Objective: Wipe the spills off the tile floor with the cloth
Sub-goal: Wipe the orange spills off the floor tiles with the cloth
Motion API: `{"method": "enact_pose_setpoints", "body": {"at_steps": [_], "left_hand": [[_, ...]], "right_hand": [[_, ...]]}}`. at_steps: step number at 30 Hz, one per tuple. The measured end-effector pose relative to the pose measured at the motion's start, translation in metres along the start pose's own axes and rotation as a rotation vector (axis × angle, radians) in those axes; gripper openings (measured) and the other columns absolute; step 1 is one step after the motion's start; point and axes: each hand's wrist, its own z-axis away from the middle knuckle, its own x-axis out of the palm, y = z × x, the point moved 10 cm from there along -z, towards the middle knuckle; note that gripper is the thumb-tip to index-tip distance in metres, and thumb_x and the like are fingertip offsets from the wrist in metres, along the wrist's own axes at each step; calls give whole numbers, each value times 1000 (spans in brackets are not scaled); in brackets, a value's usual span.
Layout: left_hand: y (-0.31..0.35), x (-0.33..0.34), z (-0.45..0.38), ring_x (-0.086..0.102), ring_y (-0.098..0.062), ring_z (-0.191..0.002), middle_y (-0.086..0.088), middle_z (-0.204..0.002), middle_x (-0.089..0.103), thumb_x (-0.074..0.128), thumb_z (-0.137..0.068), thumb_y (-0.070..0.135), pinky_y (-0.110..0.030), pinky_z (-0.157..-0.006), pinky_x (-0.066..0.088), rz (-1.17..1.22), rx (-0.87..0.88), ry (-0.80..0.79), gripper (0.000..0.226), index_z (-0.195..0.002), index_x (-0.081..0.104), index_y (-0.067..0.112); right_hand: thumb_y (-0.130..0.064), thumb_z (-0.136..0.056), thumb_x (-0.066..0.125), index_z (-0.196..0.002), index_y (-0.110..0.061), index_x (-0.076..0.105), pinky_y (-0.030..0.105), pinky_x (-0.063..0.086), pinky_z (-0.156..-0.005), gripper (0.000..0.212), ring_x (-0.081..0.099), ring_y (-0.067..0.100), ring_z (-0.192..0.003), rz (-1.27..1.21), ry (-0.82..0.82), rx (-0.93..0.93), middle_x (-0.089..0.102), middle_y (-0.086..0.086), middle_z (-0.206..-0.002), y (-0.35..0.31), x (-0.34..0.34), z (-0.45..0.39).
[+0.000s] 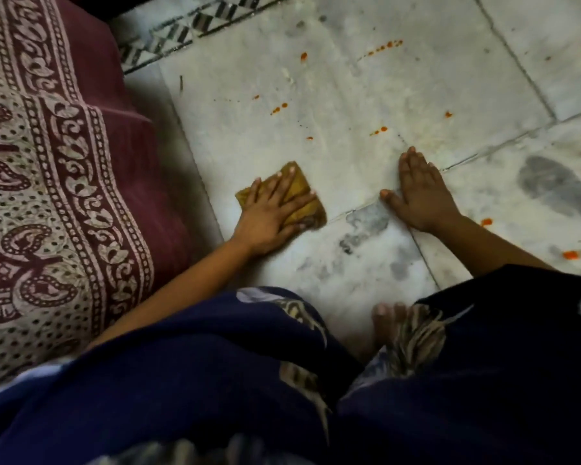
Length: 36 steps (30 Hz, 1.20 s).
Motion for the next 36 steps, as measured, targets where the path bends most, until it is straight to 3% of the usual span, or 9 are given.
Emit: {"method": "enact_pose_setpoints", "body": {"at_steps": [4,9,13,17,20,24,28,32,36], "left_hand": [[-50,-3,24,10,-31,-144,-7,-158,2,23,-82,65,-48,-112,1,55,-226,50,65,-143,19,43],[-77,-19,-27,2,-32,-144,-8,-158,-7,35,-91,58,-52,-113,-1,116,-456,36,58,-145,18,43],[-25,-13,-40,2,-33,-144,-11,-158,-4,23,-86,65,-52,-112,-3,31,-256,48,64,-145,18,41],[-9,3,6,16,-33,-142,-7,-157,6,28,-88,62,-50,-112,5,-32,-27,104,60,-144,22,41],[-52,-3,15,20,-35,-140,-9,-157,10,27,-85,65,-51,-111,9,-31,-166,104,62,-143,18,44],[-78,-23,-34,6,-35,-143,-9,-158,0,21,-80,69,-53,-112,1,33,-371,67,68,-143,18,46],[-26,-16,-61,1,-33,-144,-10,-158,-1,22,-82,71,-56,-112,-2,-25,-220,66,69,-144,16,44],[-6,-2,-18,10,-29,-143,-3,-156,4,21,-87,70,-51,-113,4,-87,-46,108,63,-144,19,43],[-45,-9,-28,18,-33,-141,-8,-156,13,25,-85,68,-53,-110,11,-70,-132,93,64,-144,19,43]], "right_hand": [[-62,-82,7,-147,0,1,35,-2,-115,90,0,29,-145,-21,137,-12,-2,19,-156,-5,1,1],[-53,-89,13,-148,0,5,35,0,-116,80,3,30,-145,-50,246,-7,2,20,-156,-15,-4,-2],[-51,-91,16,-148,-1,7,35,1,-116,77,5,28,-145,-66,293,23,5,18,-156,-7,-13,-8],[-52,-91,17,-148,0,9,37,3,-116,77,9,30,-144,-62,323,76,8,19,-156,7,-7,-10],[-52,-92,19,-147,0,13,39,6,-117,76,13,30,-144,-49,330,101,13,20,-155,12,-2,-12],[-51,-92,22,-148,0,13,38,6,-117,75,13,29,-144,-37,331,101,13,19,-155,11,-3,-12],[-50,-92,23,-147,0,15,38,6,-116,75,14,30,-143,-60,347,94,14,20,-155,10,-6,-12],[-49,-92,25,-146,1,15,33,0,-115,74,13,30,-143,-69,386,60,14,21,-154,13,-11,-15],[-49,-92,24,-147,1,15,34,0,-115,75,13,30,-143,-64,410,89,14,21,-154,20,-13,-22]]}}
